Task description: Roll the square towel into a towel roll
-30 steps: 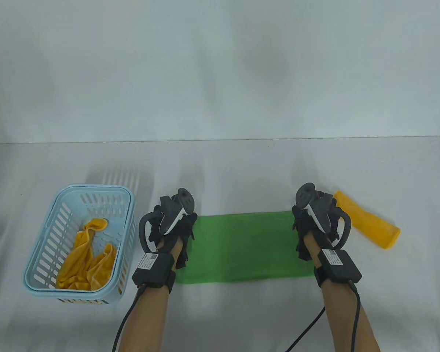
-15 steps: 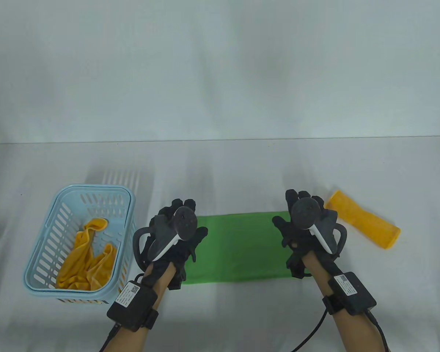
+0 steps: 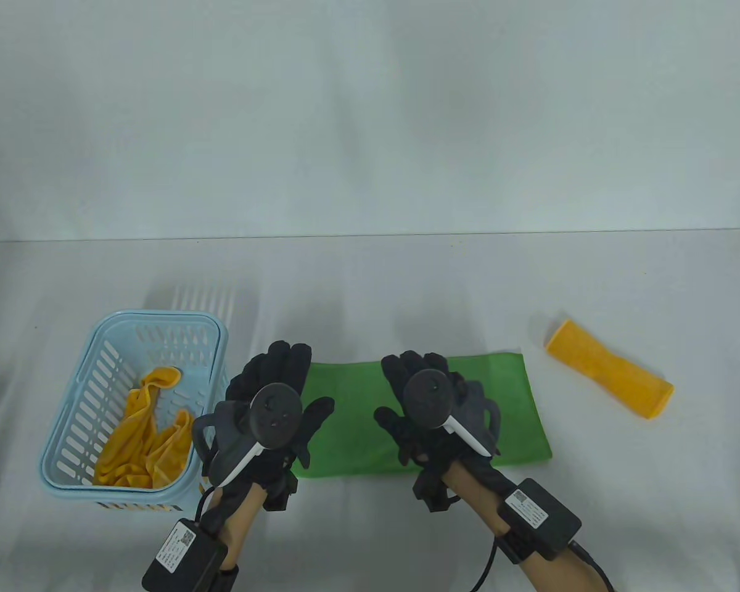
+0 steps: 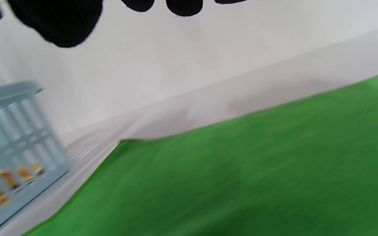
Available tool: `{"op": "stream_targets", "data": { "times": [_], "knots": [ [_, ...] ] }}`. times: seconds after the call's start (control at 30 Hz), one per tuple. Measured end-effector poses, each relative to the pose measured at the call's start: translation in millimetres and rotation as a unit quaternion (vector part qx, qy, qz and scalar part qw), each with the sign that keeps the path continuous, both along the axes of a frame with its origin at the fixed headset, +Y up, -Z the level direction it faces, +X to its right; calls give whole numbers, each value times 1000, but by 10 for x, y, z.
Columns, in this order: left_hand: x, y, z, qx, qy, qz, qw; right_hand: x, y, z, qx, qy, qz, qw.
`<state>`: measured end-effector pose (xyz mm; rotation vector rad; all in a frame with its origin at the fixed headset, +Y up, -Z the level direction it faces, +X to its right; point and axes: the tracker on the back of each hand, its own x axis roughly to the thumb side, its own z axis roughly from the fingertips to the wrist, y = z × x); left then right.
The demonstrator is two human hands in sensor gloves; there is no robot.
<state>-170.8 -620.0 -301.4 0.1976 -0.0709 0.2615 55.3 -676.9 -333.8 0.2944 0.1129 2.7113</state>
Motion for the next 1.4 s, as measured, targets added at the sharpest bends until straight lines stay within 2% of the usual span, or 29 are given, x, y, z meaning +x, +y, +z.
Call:
{"op": "stream_targets", "data": {
  "times": [0.23,0.33,0.43,0.57,0.73,0.87,1.1,1.4],
  "knots": [
    [-168,76,49,12,11,31,999,-553,-297,29,-79,85,3,993],
    [-199,114,79,25,13,39,999,-788,-463,41,-133,138,-7,981],
    [-225,127,89,27,14,45,999,-994,-611,75,-171,165,23,971],
    [-246,127,86,26,16,49,998,-1129,-734,45,-176,155,66,970],
    [-247,129,85,25,16,49,998,-1255,-812,-19,-152,139,126,970],
    [-237,120,82,24,14,46,999,-1340,-853,-33,-113,132,167,971],
    [-228,108,77,17,13,47,999,-1307,-834,-117,-95,101,114,984],
    [-234,112,78,17,17,42,999,-1194,-739,-197,-106,77,43,990]
  ]
}}
